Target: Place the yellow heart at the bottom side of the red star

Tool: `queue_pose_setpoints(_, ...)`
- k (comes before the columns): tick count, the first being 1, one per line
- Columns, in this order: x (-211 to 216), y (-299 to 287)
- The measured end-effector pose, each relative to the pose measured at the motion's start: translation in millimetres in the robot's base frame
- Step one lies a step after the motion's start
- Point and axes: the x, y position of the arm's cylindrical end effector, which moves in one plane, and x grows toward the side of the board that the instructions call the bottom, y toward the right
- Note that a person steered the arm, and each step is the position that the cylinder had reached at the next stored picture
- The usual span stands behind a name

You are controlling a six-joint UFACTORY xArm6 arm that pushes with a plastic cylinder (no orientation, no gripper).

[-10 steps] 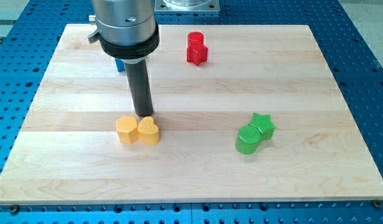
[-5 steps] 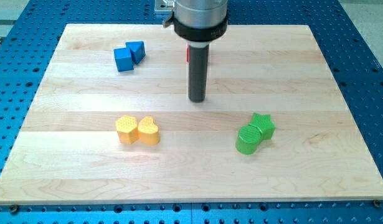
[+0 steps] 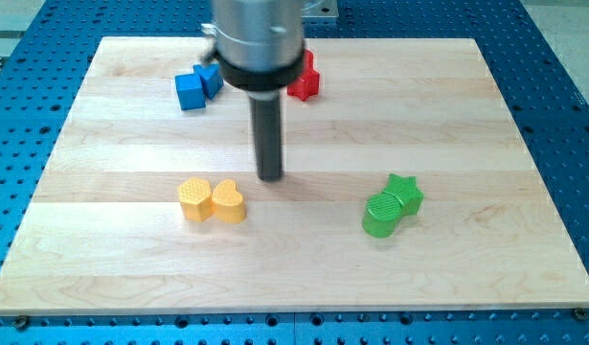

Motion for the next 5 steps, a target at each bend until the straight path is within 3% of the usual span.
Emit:
queue_pose_setpoints(1, 66.3, -17.3)
queue_pose_setpoints(2, 54.1, -94.4)
queue_pose_setpoints(3, -14.8, -56.4)
queue_pose_setpoints(4, -26.0, -29.9)
queue_pose_setpoints(5, 21.3, -58.4)
